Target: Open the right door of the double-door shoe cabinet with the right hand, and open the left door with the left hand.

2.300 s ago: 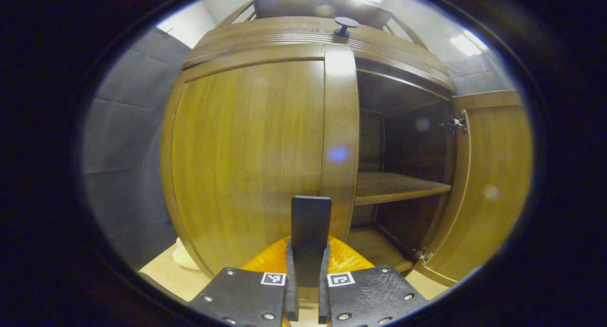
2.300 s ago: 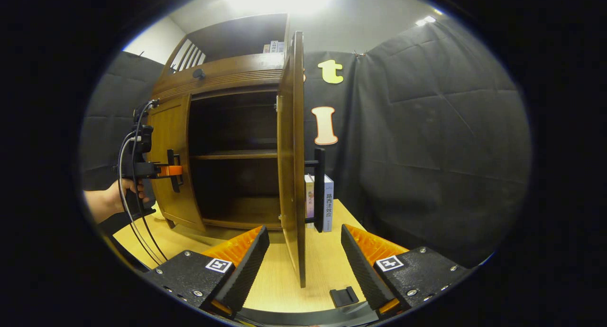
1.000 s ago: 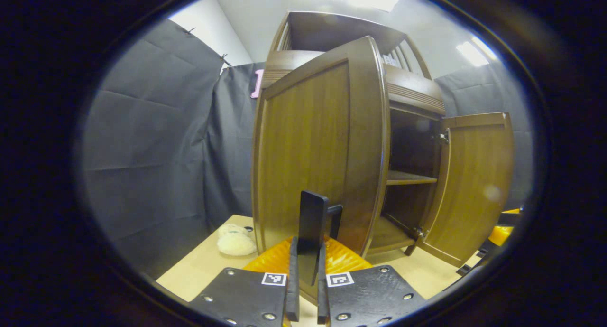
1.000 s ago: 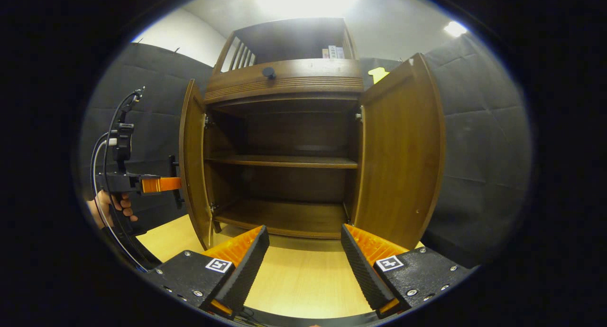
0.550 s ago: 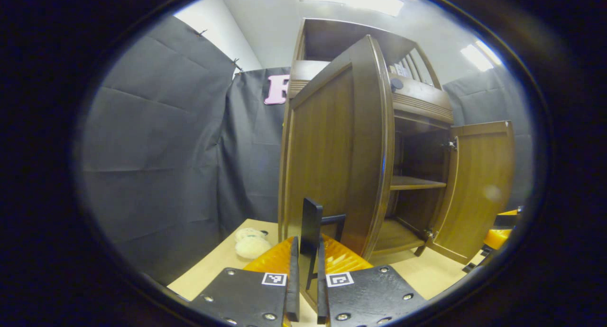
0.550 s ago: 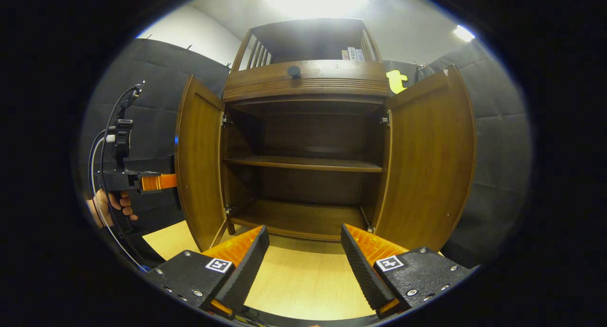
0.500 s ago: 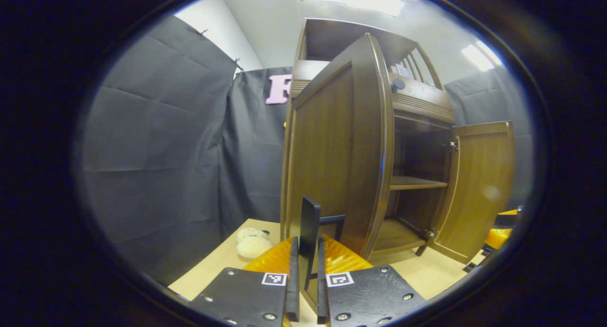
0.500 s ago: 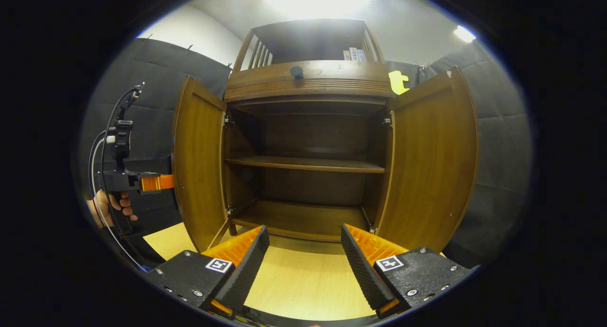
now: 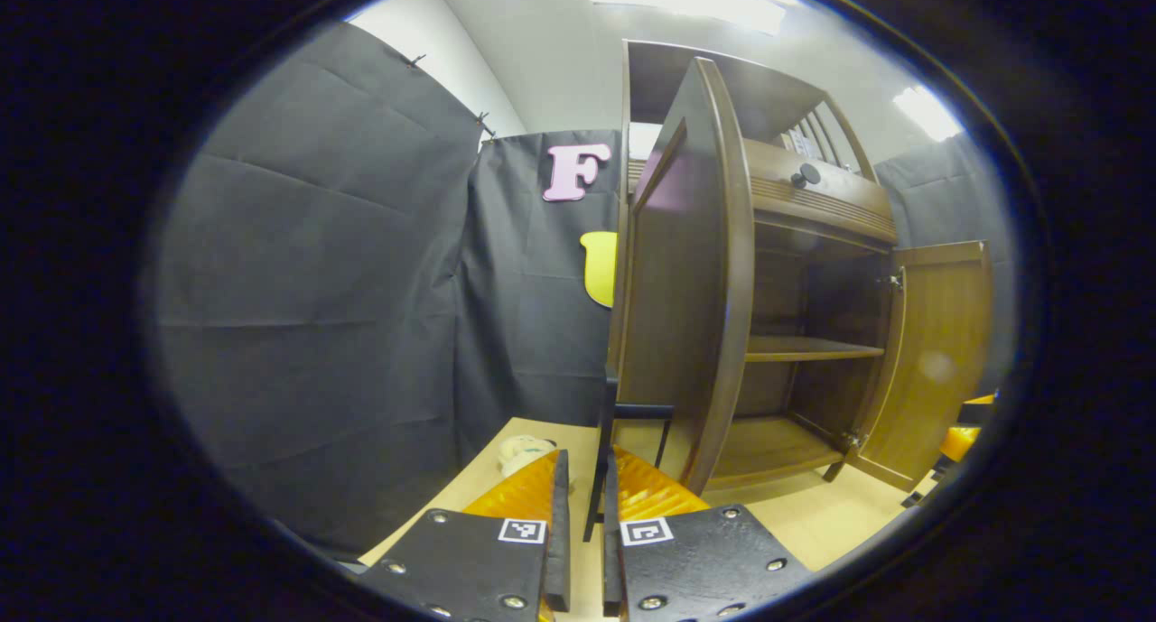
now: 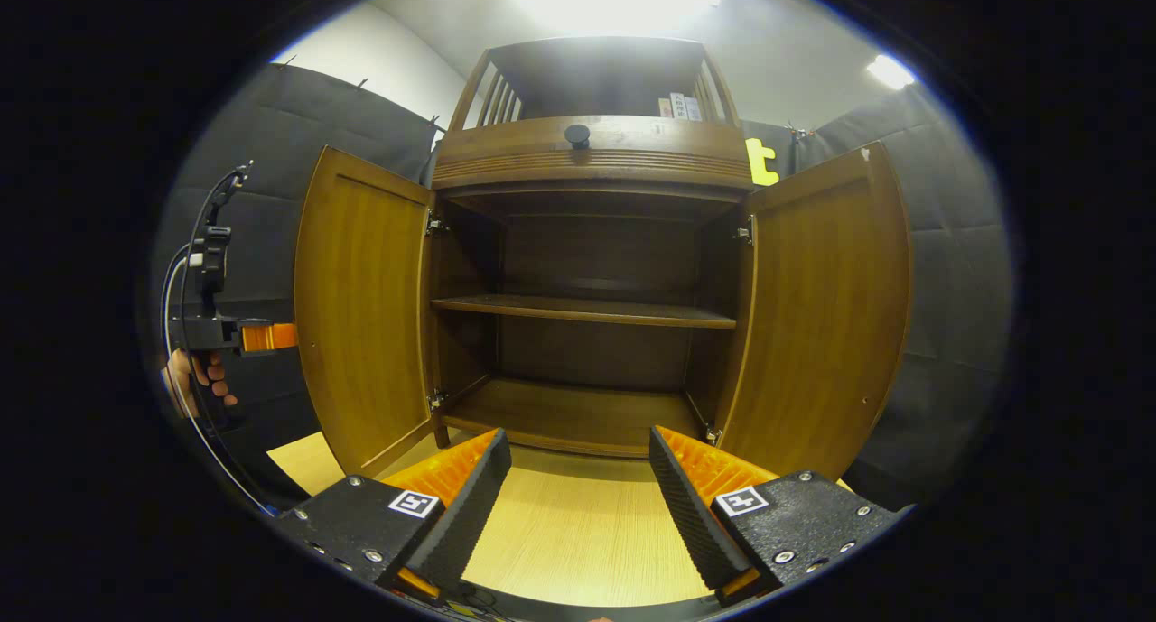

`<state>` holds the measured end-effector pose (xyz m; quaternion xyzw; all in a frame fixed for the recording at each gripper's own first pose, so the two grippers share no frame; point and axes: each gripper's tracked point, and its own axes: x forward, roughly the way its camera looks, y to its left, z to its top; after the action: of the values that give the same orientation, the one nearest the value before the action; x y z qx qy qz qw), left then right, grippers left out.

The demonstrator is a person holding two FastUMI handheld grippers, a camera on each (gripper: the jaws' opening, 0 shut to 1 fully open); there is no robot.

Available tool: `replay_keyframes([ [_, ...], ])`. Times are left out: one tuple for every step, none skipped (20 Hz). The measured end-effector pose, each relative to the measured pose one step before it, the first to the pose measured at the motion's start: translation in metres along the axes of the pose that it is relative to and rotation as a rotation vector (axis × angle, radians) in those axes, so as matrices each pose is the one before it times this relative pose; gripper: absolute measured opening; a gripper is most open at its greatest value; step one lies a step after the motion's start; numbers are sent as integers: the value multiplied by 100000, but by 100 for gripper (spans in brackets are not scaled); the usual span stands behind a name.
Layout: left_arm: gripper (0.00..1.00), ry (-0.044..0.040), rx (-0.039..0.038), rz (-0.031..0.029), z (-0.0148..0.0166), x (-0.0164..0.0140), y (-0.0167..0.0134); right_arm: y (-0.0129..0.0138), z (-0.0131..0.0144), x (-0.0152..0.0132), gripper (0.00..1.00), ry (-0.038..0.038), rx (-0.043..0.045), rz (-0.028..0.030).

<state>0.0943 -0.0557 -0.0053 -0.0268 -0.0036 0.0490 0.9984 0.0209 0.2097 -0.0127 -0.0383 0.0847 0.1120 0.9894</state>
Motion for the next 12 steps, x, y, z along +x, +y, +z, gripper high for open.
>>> replay_keyframes([
  [15,-568,942,1252,-306,-54,-319,-232,113,-150,96,-222,1184,-430],
  [19,-527,800,1182,43,-276,-427,-359,121,-224,96,-319,928,-683],
  [15,-319,765,1238,141,-176,-344,-443,111,-238,96,-352,684,-854],
  [11,-359,821,1731,141,-241,-327,-555,193,-163,96,-353,590,-876],
  [15,-311,768,2084,443,-335,-366,-584,215,-246,96,-288,620,-657],
  [15,-101,761,2315,319,-536,-334,-625,64,-536,96,-337,596,-680],
  [17,-652,698,1729,323,-447,-428,-652,218,-430,95,-529,323,-441],
  [19,-890,-272,-604,539,-559,-833,-685,226,-342,96,-777,-29,-618],
  [15,-525,-383,-207,747,-770,24,-760,21,-640,96,-131,-100,-672],
  [15,-693,463,757,913,-899,-11,-651,-32,-410,96,592,147,-434],
  [19,-731,-25,50,301,-1094,44,-539,-123,-521,96,137,85,-477],
  [19,-1003,-182,-899,431,-1390,-717,-622,376,-645,96,-1070,119,-659],
])
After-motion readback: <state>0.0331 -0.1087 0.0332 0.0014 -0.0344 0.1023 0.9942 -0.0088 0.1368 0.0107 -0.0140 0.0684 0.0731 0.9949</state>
